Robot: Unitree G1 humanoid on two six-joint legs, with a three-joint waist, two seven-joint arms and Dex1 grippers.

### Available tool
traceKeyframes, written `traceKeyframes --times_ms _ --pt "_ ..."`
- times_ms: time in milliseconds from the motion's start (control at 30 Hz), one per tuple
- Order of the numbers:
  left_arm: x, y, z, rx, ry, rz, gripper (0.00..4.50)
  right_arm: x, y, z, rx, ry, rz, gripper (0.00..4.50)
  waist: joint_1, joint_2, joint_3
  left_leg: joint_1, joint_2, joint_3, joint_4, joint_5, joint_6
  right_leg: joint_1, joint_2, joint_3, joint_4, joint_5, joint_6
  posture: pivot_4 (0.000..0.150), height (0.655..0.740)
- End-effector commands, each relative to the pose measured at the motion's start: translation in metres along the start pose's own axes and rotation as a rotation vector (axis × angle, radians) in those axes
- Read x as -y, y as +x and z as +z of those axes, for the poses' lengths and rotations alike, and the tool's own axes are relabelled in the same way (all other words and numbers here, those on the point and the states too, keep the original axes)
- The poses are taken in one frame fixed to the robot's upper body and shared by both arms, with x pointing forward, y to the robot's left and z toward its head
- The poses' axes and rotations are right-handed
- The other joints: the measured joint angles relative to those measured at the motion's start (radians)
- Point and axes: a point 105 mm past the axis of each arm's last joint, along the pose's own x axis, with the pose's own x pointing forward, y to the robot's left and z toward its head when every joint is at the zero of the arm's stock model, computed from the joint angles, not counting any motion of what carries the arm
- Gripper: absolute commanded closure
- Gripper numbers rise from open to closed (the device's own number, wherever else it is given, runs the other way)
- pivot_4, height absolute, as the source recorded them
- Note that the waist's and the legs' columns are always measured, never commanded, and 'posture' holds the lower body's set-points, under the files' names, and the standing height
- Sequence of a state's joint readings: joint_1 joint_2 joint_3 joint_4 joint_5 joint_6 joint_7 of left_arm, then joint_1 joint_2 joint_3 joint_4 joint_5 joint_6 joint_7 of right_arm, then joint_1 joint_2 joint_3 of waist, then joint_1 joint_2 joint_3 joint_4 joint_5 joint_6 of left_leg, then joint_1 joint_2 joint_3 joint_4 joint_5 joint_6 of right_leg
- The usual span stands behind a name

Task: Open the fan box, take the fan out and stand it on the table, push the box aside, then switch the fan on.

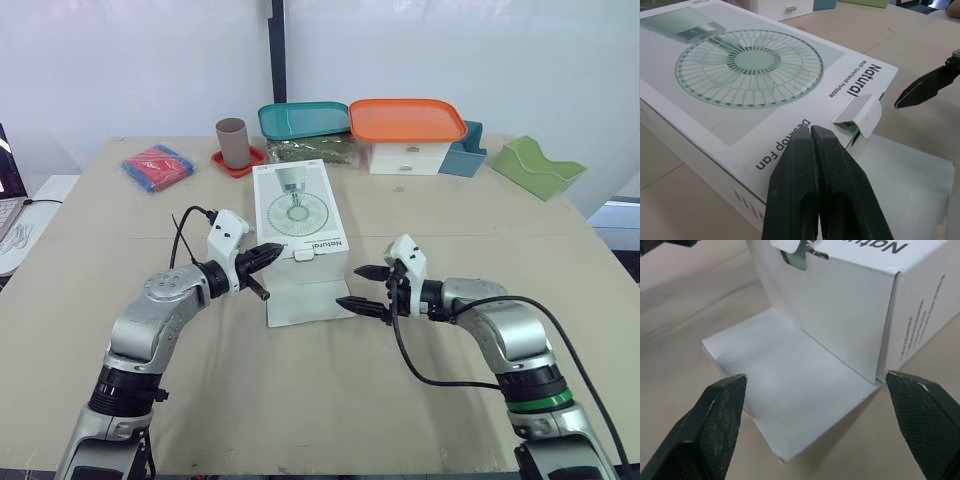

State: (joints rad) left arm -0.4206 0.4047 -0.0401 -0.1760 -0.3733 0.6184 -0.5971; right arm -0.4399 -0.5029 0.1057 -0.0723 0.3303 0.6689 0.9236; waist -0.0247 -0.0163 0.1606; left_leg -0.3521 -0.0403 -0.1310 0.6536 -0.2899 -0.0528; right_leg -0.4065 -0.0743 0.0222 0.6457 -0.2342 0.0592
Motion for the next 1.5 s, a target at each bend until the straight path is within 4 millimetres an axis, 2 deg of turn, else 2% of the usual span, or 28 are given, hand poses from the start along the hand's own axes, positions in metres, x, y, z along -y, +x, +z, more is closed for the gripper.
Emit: traceKeyframes --times_ms 33,133,333,500,700,867,1067,1500 --pt "-0.001 0.0 -0.011 -0.044 -0.021 0.012 4.38 -0.003 0.007 0.007 0.021 -0.032 0.01 0.0 0.0 0.0 0.0 0.0 0.0 0.0 0.0 0.0 0.0 0.0 0.0 0.0 0.0 0.0 0.0 0.15 0.74" --pt "0.0 0.0 -0.01 -0.042 -0.02 0.011 4.38 -0.004 0.011 0.007 0.019 -0.05 0.011 0.0 0.0 0.0 0.0 0.0 0.0 0.0 0.0 0.0 0.0 0.0 0.0 0.0 0.0 0.0 0.0 0.15 0.74" --pt "-0.002 -0.002 -0.01 -0.045 -0.012 0.016 4.38 0.013 0.01 0.001 -0.006 -0.091 -0.057 0.0 0.0 0.0 0.0 0.0 0.0 0.0 0.0 0.0 0.0 0.0 0.0 0.0 0.0 0.0 0.0 0.15 0.74" --pt "-0.001 -0.002 -0.011 -0.051 -0.006 0.012 4.38 0.016 0.013 0.002 0.005 -0.109 -0.066 0.0 0.0 0.0 0.0 0.0 0.0 0.0 0.0 0.0 0.0 0.0 0.0 0.0 0.0 0.0 0.0 0.15 0.74" --pt "0.0 -0.001 -0.011 -0.05 -0.006 0.008 4.38 0.0 0.021 0.009 0.033 -0.101 0.01 0.0 0.0 0.0 0.0 0.0 0.0 0.0 0.0 0.0 0.0 0.0 0.0 0.0 0.0 0.0 0.0 0.15 0.74" --pt "-0.001 -0.001 -0.011 -0.05 -0.006 0.009 4.38 -0.012 0.016 0.009 0.025 -0.088 0.072 0.0 -0.001 0.0 0.0 0.0 0.0 0.0 0.0 0.0 0.0 0.0 0.0 0.0 0.0 0.0 0.0 0.15 0.74" --pt "-0.002 -0.001 -0.011 -0.049 -0.009 0.01 4.38 -0.016 0.009 0.006 0.008 -0.081 0.09 0.0 0.0 0.0 0.0 0.0 0.0 0.0 0.0 0.0 0.0 0.0 0.0 0.0 0.0 0.0 0.0 0.15 0.74" --pt "-0.004 0.0 -0.007 -0.029 -0.022 0.01 4.38 -0.028 0.005 0.007 0.004 -0.053 0.15 0.0 0.0 0.0 0.0 0.0 0.0 0.0 0.0 0.0 0.0 0.0 0.0 0.0 0.0 0.0 0.0 0.15 0.74"
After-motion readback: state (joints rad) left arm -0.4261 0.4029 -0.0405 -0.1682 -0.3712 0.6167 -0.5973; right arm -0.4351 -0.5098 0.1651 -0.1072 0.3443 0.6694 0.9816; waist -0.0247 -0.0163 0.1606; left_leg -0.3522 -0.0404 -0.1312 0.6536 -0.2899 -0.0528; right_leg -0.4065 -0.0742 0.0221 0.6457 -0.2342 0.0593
